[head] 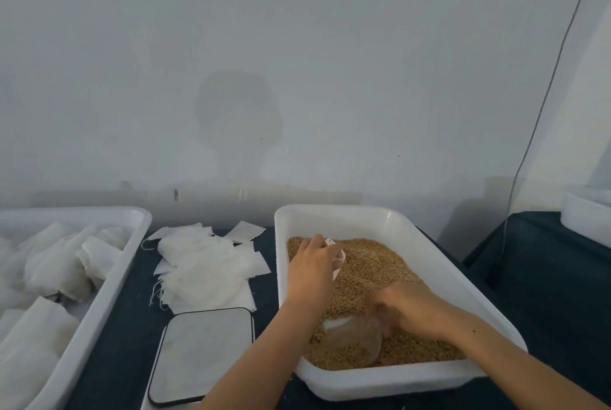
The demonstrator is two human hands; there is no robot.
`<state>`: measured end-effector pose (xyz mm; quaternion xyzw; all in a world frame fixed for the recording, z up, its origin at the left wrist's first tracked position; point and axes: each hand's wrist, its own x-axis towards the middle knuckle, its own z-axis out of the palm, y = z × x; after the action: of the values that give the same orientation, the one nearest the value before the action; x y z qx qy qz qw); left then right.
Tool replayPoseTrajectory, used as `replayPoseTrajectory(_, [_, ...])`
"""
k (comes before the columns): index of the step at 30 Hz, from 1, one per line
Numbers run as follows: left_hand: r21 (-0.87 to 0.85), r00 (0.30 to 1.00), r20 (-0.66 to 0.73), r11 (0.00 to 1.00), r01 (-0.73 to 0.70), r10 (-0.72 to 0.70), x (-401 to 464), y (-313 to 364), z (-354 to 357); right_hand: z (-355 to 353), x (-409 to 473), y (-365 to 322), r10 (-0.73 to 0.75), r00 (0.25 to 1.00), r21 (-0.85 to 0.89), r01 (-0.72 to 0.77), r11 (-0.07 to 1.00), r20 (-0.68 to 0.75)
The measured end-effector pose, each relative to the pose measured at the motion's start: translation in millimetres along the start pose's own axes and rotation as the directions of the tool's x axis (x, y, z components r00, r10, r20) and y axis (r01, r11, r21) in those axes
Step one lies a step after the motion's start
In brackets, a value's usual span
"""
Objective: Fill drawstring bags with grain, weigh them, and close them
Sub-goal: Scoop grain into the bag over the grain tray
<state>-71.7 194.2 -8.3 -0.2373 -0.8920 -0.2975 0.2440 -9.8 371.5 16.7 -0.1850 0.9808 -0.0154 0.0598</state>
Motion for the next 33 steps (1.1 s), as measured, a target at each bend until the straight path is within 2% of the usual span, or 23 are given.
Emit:
replayPoseTrajectory(4, [-0.009,0.995,0.098,1.0,-0.023,0.023,6,-5,-1,-19,-13,11,0.09,0.994,0.115,-0.097,0.989,0.063])
replayPoseTrajectory(8, [-0.012,0.991,0.127,0.999,-0.032,0.033,10,-9,-2,-43,-32,23,0.186,0.98,0.209,-0.197,0.958,0.068])
replayPoseTrajectory(13, [-0.019,0.986,0.147,0.997,-0.075,0.077,8,-12,1,-68,-49,36,0.296,0.955,0.156,-0.29,0.944,-0.015])
replayPoseTrajectory(17, [-0.036,0.97,0.223,0.995,-0.096,0.102,8,-12,3,-74,-47,38,0.379,0.92,0.106,-0.369,0.923,-0.096])
replayPoseTrajectory(22, [-0.005,0.942,0.294,0.986,-0.169,0.163,5,-15,6,-76,-36,30,0.385,0.915,0.07,-0.379,0.923,-0.119])
replayPoseTrajectory(33, [-0.03,0.926,0.336,0.985,-0.173,0.173,5,-11,5,-80,-26,26,0.437,0.891,0.004,-0.44,0.898,-0.125])
